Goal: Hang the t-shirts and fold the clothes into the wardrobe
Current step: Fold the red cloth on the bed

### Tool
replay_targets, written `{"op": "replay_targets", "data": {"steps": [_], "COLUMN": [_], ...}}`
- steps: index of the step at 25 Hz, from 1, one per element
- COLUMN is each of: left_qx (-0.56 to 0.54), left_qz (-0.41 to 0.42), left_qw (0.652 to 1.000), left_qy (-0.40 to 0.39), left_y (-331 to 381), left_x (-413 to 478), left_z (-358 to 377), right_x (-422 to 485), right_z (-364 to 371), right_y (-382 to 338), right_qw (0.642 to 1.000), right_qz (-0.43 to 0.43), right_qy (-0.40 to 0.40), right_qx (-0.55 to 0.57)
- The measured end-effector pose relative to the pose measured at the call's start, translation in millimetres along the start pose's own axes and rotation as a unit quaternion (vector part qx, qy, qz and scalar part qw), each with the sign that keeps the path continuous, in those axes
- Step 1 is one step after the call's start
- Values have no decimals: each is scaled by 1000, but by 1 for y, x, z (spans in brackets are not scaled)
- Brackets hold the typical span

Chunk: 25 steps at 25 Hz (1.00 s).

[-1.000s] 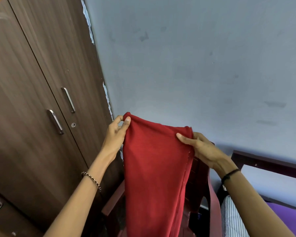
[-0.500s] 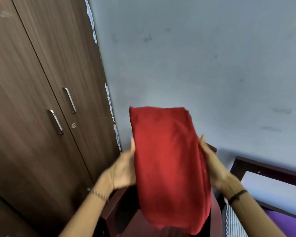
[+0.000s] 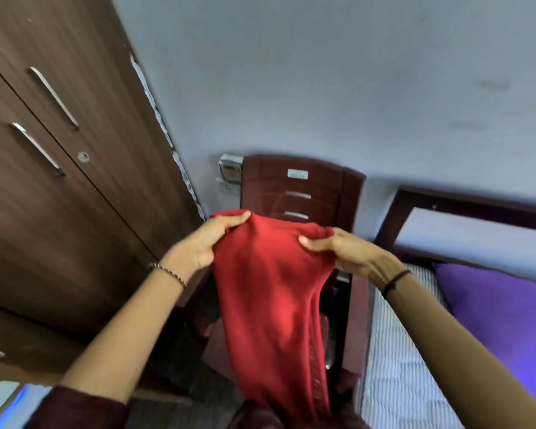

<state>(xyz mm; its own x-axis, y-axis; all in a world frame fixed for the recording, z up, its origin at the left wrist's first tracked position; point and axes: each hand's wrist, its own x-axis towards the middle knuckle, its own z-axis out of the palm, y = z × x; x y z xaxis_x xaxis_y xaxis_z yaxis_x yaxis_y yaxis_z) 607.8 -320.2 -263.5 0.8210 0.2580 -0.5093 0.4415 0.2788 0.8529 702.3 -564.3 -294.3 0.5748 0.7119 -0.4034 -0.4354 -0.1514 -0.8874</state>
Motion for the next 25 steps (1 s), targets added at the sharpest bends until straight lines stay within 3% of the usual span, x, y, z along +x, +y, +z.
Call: {"op": "replay_targets", "data": {"steps": [4,6,8,13,17,25], "left_qx": [31,-28,6,95,107,139], "left_qz": [-26,-38,-55,-14,51,150], "left_qw": [999,995,984,990,987,969], "left_qy": [0,-92,-168,-103,-107,-142], "left_y": [-12,-29,-54,-80,-76,-89], "left_x": [-8,-21,-29,-29,-45,-117], "left_z": [2,10,15,32,47,79], "right_x": [-13,-23,-32,-72,-120,-200], "right_z": [-3,-7,-9,-10,1,43], "right_y": [5,12,21,42,60,97], "right_qw": [997,994,989,980,980,929], "right_qz": [-25,-28,-13,28,-1,-58], "right_qy": [65,77,103,164,183,356], "right_qx": [40,74,106,113,81,80]}}
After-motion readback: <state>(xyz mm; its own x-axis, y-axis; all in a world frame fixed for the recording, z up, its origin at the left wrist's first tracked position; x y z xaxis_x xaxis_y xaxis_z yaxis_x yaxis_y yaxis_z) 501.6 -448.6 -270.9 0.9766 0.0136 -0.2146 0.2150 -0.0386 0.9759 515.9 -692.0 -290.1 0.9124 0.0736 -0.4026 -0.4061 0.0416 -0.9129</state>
